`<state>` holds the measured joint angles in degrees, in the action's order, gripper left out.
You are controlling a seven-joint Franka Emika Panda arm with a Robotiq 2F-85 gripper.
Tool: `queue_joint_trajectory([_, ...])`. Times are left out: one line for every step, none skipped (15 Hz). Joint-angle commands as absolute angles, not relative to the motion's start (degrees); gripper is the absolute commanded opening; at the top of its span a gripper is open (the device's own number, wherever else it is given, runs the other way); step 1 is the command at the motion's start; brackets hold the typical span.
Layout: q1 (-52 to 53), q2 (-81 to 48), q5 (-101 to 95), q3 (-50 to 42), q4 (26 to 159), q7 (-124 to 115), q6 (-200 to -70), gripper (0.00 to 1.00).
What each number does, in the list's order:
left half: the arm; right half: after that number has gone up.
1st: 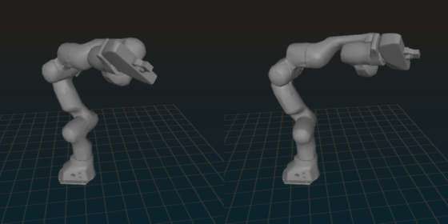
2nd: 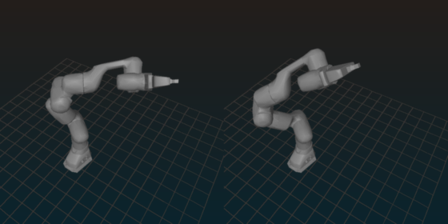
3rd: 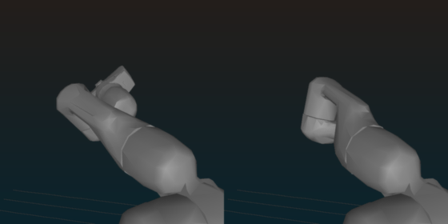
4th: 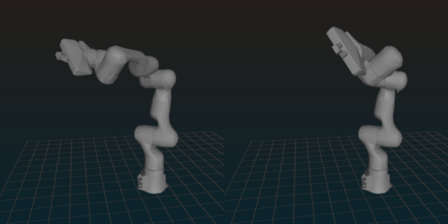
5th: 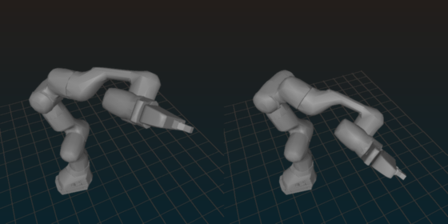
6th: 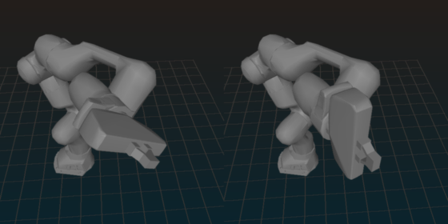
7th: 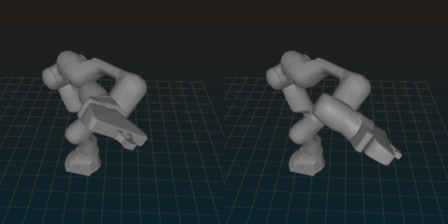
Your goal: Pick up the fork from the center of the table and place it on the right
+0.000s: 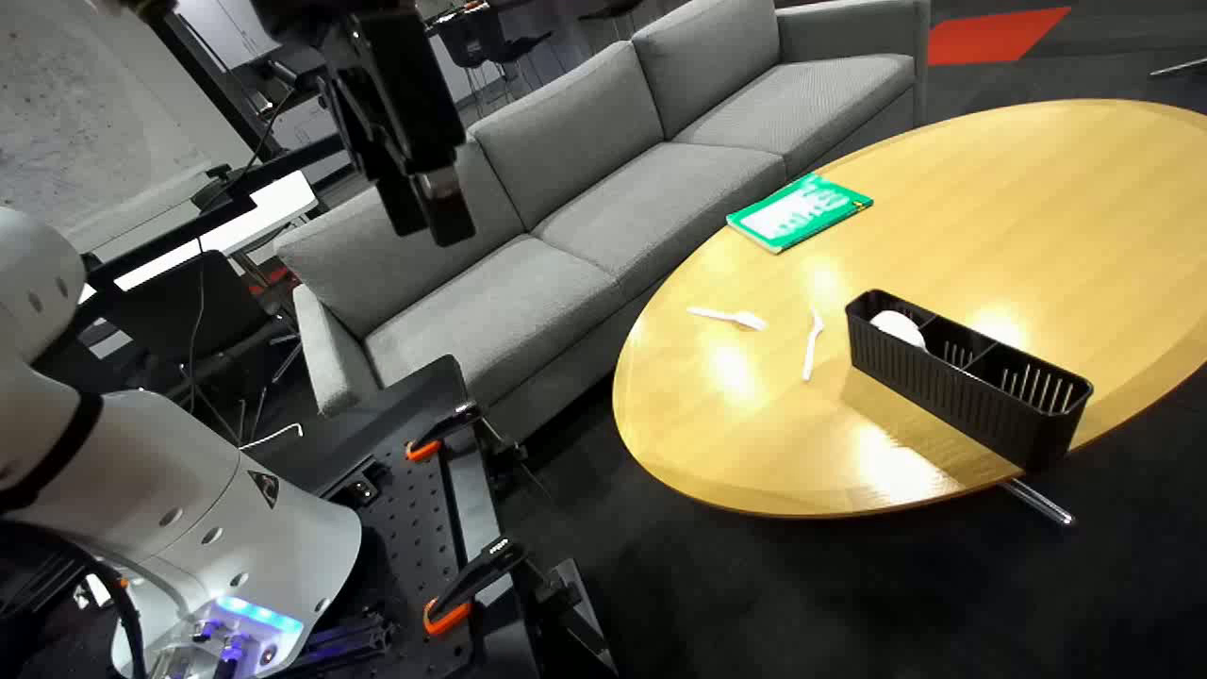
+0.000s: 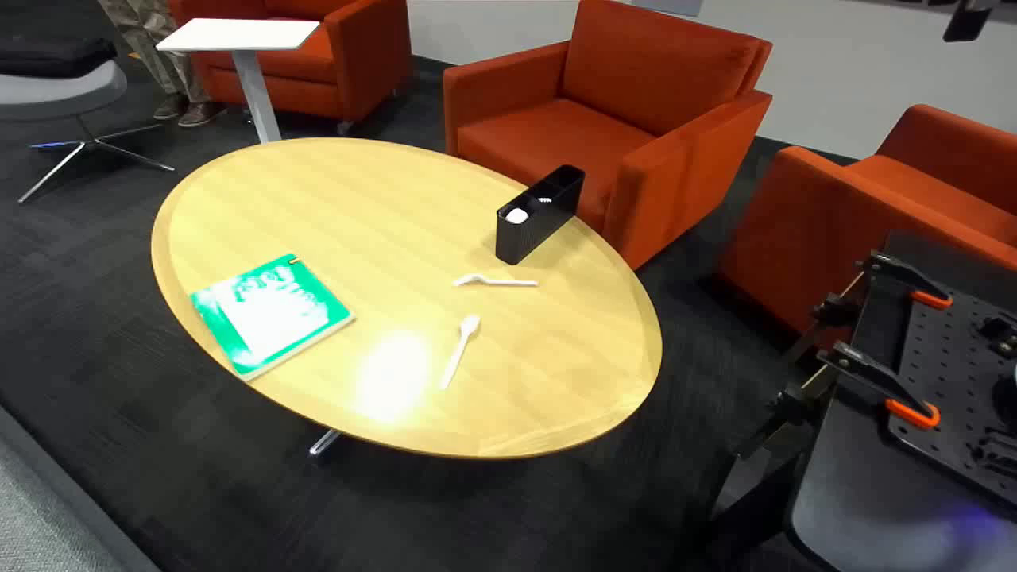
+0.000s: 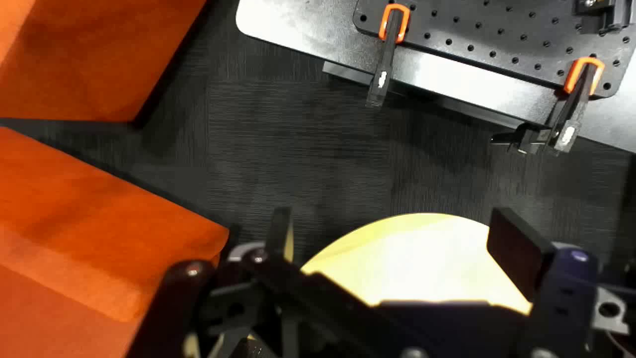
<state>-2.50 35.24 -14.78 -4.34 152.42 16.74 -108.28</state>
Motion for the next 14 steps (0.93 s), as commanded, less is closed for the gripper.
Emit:
queue_joint_trajectory([-1.98, 35.25, -15.00, -4.80, 152.34, 16.50, -108.11, 1.00])
queue_joint_trajectory([-1.98, 35.25, -15.00, -4.80, 152.34, 16.50, -108.11, 1.00])
queue_joint_trajectory([-1.98, 35.25, -15.00, -4.80, 152.34, 16.50, -108.11, 1.00])
queue_joint_trajectory([-1.98, 35.25, -15.00, -4.80, 152.34, 16.50, -108.11, 1.00])
queue_joint_trajectory([-1.98, 35.25, -15.00, -4.80, 152.34, 16.50, -108.12, 1.00])
queue_joint_trajectory([-1.98, 35.25, -15.00, -4.80, 152.34, 16.50, -108.12, 1.00])
queue_joint_trajectory([-1.98, 35.25, -15.00, -4.80, 152.34, 16.50, -108.12, 1.00])
queue_joint_trajectory([-1.98, 35.25, -15.00, -4.80, 152.34, 16.50, -108.12, 1.00])
queue_joint_trajectory([-1.98, 35.25, -15.00, -4.80, 152.34, 16.50, -108.12, 1.00])
queue_joint_trajectory([-1.98, 35.25, -15.00, -4.80, 152.34, 16.50, -108.12, 1.00])
queue_joint_trajectory([-1.98, 35.25, -15.00, -4.80, 152.34, 16.50, -108.12, 1.00])
queue_joint_trajectory([-1.98, 35.25, -15.00, -4.80, 152.34, 16.50, -108.12, 1.00])
queue_joint_trajectory([-1.98, 35.25, -15.00, -4.80, 152.34, 16.50, -108.12, 1.00])
queue_joint_trajectory([-1.48, 34.58, -14.13, -5.19, 151.90, 17.05, -109.08, 1.00])
